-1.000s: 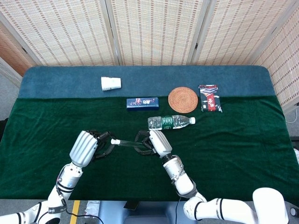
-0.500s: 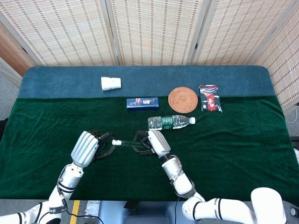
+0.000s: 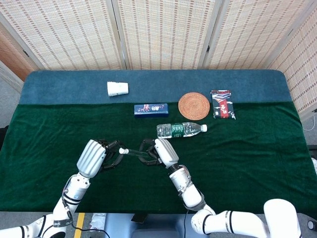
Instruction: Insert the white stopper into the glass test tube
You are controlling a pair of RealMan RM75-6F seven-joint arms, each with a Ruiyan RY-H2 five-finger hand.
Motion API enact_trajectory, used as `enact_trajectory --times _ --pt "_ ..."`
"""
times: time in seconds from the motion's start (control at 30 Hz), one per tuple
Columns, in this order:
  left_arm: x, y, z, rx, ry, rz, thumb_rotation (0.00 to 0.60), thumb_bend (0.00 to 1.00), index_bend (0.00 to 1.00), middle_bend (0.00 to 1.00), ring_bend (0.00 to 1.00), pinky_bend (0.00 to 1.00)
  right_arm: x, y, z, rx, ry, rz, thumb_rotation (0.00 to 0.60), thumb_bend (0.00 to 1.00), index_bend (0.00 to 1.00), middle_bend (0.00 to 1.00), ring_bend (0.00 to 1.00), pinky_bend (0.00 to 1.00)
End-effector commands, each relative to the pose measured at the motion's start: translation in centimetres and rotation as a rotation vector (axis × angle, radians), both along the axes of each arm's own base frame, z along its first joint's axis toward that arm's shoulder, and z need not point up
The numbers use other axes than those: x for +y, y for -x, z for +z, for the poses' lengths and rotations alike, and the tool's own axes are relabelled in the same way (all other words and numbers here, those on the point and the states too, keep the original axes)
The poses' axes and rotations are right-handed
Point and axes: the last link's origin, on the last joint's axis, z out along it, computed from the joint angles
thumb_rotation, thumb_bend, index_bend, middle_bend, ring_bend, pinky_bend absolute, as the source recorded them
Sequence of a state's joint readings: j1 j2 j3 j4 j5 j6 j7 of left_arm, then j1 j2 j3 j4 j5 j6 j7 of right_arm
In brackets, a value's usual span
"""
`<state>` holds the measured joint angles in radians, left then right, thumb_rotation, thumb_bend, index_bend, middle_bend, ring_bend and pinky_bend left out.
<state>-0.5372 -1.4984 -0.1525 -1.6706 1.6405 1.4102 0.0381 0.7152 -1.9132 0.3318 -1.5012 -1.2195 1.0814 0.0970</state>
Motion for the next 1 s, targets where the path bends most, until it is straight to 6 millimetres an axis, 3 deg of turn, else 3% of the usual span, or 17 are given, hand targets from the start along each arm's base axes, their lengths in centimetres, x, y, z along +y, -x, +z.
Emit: enact_trajectory --times 0.03,0.13,0.2,0.23,0.3,0.37,0.4,0.47,0.8,0.87,1.0 --pt "0.0 0.1 0.0 0.002 0.001 0.003 0.600 0.47 0.63 0.98 0.86 0.80 0.0 0.0 0.0 0.002 0.001 -0.001 0.600 0.68 0.84 1.00 1.00 1.00" --pt "0.1 0.3 0.0 0.023 0.003 0.014 0.600 0.47 0.55 0.98 0.85 0.80 -0.1 0.2 0.1 0.014 0.007 -0.002 0.600 0.68 0.84 1.00 1.00 1.00" --pt "0.2 0.5 0.1 0.043 0.015 0.025 0.600 0.45 0.36 0.95 0.78 0.78 -0.2 0.5 0.1 0.037 0.013 -0.004 0.600 0.68 0.84 1.00 1.00 1.00" --pt "0.1 0.6 0.1 0.048 0.022 0.026 0.600 0.44 0.31 0.92 0.73 0.77 -0.3 0.7 0.1 0.053 0.018 -0.007 0.600 0.68 0.84 1.00 1.00 1.00" --pt "0.2 0.9 0.2 0.071 0.033 0.036 0.600 0.39 0.16 0.74 0.51 0.63 -0.5 1.2 0.3 0.099 0.029 -0.012 0.600 0.68 0.84 1.00 1.00 1.00" --pt "0.3 1.1 0.4 0.087 0.048 0.047 0.600 0.35 0.06 0.47 0.24 0.36 -0.7 1.6 0.6 0.144 0.041 -0.015 0.600 0.68 0.84 1.00 1.00 1.00" --pt "0.3 1.3 0.4 0.095 0.056 0.051 0.600 0.33 0.04 0.38 0.15 0.25 -0.8 1.8 0.7 0.167 0.047 -0.013 0.600 0.68 0.84 1.00 1.00 1.00" --pt "0.3 1.6 0.6 0.112 0.069 0.056 0.600 0.32 0.03 0.28 0.07 0.16 -1.1 2.4 0.9 0.232 0.065 -0.007 0.600 0.68 0.84 1.00 1.00 1.00" --pt "0.6 3.7 1.4 0.207 0.052 0.111 0.600 0.31 0.02 0.24 0.02 0.06 -1.9 5.3 -0.1 0.524 0.106 0.015 0.600 0.69 0.84 1.00 1.00 1.00" --pt "0.6 4.1 1.6 0.225 0.033 0.120 0.600 0.31 0.02 0.24 0.02 0.05 -1.9 5.9 -0.7 0.569 0.103 0.017 0.600 0.68 0.79 1.00 1.00 1.00" --pt "0.6 4.8 1.9 0.246 0.017 0.141 0.600 0.31 0.02 0.23 0.02 0.04 -1.7 6.7 -1.4 0.614 0.104 0.024 0.600 0.68 0.58 1.00 1.00 1.00"
